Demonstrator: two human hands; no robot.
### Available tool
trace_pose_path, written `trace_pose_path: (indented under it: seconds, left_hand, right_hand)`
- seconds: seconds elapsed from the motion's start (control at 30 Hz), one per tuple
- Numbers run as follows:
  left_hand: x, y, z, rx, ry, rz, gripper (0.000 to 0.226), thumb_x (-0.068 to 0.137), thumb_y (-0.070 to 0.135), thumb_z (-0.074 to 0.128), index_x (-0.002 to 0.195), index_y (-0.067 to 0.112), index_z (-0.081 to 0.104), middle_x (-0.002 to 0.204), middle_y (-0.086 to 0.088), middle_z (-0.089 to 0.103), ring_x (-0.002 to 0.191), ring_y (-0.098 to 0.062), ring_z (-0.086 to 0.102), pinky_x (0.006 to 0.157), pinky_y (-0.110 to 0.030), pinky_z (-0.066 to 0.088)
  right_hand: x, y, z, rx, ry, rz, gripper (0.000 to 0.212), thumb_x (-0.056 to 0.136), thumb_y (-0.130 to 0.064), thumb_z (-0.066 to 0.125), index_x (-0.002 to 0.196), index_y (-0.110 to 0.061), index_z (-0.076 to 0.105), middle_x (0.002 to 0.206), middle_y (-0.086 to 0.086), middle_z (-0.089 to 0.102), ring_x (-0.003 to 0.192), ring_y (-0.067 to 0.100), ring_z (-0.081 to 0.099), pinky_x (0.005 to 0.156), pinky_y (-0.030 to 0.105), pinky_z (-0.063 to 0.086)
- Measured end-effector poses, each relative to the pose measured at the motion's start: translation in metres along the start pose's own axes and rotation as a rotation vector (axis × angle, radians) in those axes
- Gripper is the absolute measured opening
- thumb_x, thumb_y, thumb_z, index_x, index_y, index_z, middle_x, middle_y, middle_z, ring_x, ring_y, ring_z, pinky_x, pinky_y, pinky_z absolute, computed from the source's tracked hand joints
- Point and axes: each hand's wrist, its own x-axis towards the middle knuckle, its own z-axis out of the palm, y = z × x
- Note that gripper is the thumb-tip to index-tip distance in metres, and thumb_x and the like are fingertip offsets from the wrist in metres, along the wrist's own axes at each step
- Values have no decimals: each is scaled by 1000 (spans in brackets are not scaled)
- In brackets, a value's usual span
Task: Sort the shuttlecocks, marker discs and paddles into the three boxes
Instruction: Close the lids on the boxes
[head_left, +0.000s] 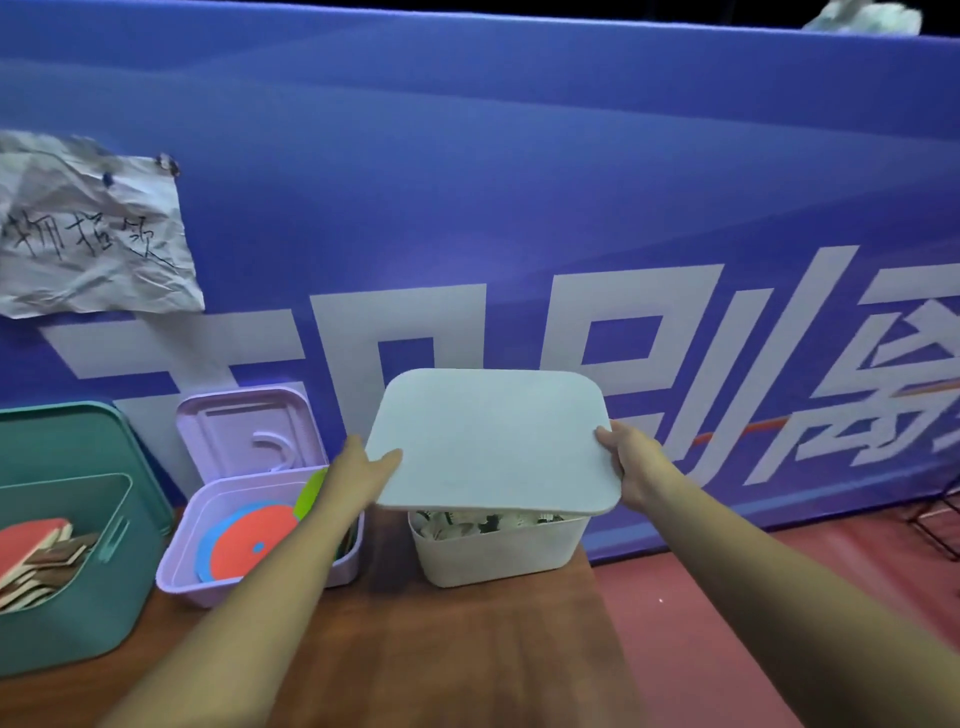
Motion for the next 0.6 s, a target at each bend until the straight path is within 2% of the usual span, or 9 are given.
trace_pose_path:
  seconds: [0.07,0.13,0.17,0.27,0.3,0.37,0.47,0.6]
  left_hand:
    - [3,-2,19,-10,-25,11,32,88,32,67,110,10,60,110,-9,67,95,-26,62,76,-31,44]
    - [8,-3,39,5,0,6,31,89,33,66,110,10,65,105,-7,69,95,-25,64,75,-30,43]
    - [12,-5,49,20,18,13,31,90,32,66,110,9,66,105,-8,70,97,-26,65,75,-29,42]
    - [27,-23,76,118,41,-17,32,91,32,63,109,5,67,105,-14,71,100,-31,65,79,-33,47]
    - [33,-33,85,169,46,-49,36,89,35,63,107,4,67,104,-17,71,100,-34,65,81,-36,49]
    - [42,-55,100,275,55,-133,43,86,41,65,106,2,65,104,-20,69,102,-38,62,85,-40,49]
    - [40,-72,118,374,69,-229,49,87,43,63,114,2,62,111,-21,66,108,-39,57,91,-40,46]
    - [34,-78,132,409,74,-236,47,90,39,60,119,2,58,116,-22,60,112,-39,52,96,-41,42]
  right_hand:
    - [17,2,-9,-136,23,-28,21,95,-16,51,113,-12,62,112,10,69,103,32,65,94,51,51]
    - [37,6,-14,-350,39,-93,12,94,-22,54,101,-15,61,104,7,68,94,27,64,84,42,53]
    - [49,10,-16,-452,41,-130,14,93,-27,55,100,-16,59,101,5,66,91,24,63,77,37,52]
    - [90,23,-20,-722,33,-178,42,87,-43,57,112,-9,56,106,7,64,94,26,61,78,38,51]
    - [104,29,-22,-808,21,-197,45,89,-44,55,113,-6,55,107,9,62,94,27,60,78,38,50]
    - [126,39,-24,-974,-1,-219,42,94,-41,49,108,-2,56,106,13,61,86,27,58,71,33,44]
    - [145,54,-24,-1127,-23,-239,43,97,-42,42,103,-1,55,109,19,58,75,27,57,68,34,44]
    - [161,67,-26,-1185,-45,-242,45,101,-40,39,119,0,50,121,19,48,79,25,47,73,36,41]
